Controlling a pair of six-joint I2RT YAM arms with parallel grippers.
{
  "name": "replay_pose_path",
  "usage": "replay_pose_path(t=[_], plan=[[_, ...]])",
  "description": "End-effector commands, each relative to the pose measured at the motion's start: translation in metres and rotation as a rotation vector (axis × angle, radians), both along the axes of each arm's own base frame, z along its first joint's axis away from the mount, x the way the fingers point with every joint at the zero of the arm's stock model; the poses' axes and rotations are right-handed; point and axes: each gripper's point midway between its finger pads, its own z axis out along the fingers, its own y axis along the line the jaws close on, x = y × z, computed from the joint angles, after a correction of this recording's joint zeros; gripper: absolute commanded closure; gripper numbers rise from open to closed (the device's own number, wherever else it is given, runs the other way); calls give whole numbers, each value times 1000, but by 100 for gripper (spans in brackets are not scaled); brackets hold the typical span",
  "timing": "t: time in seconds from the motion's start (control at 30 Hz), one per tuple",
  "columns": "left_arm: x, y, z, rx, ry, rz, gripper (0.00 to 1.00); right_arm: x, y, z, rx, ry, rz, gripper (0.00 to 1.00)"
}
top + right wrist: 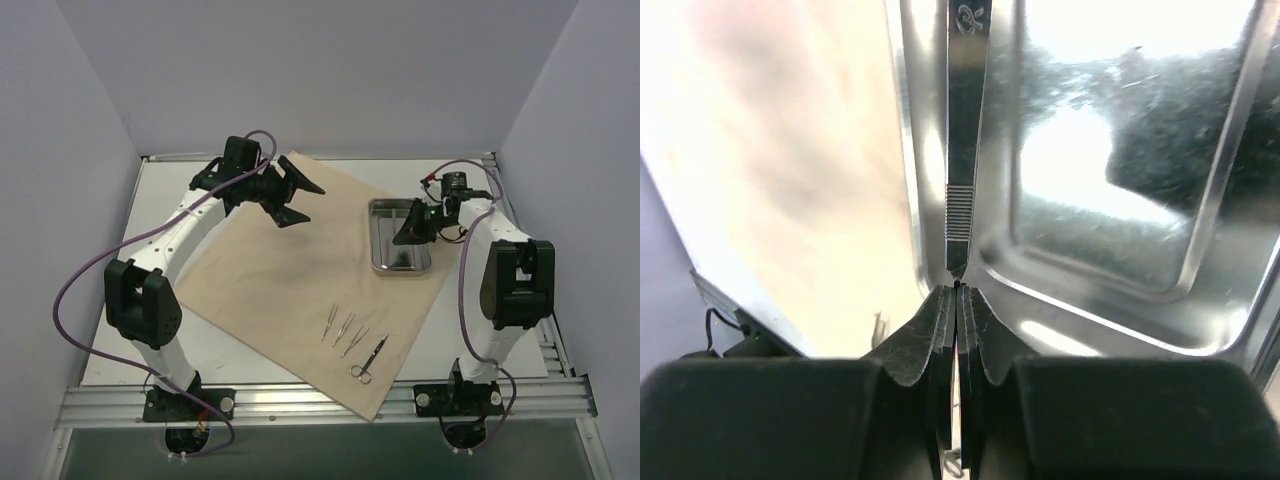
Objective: Open and lay out the surgical kit
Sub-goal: Pick up the medical item from the container, then place the medical item in the surgical kit.
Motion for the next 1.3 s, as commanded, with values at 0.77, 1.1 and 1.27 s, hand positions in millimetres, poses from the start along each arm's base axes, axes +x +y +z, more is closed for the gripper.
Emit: replay_pose_path(t=[0.77, 1.1, 1.27], plan=[[-39, -6, -1, 222, -300, -169, 34, -57, 148, 142, 154, -245, 189, 100], [-39, -9, -16, 286, -280, -185, 40, -69, 169, 154, 187, -257, 215, 100], [-38, -7, -24, 313, -271, -189, 42, -73, 178, 159, 204, -260, 223, 100]])
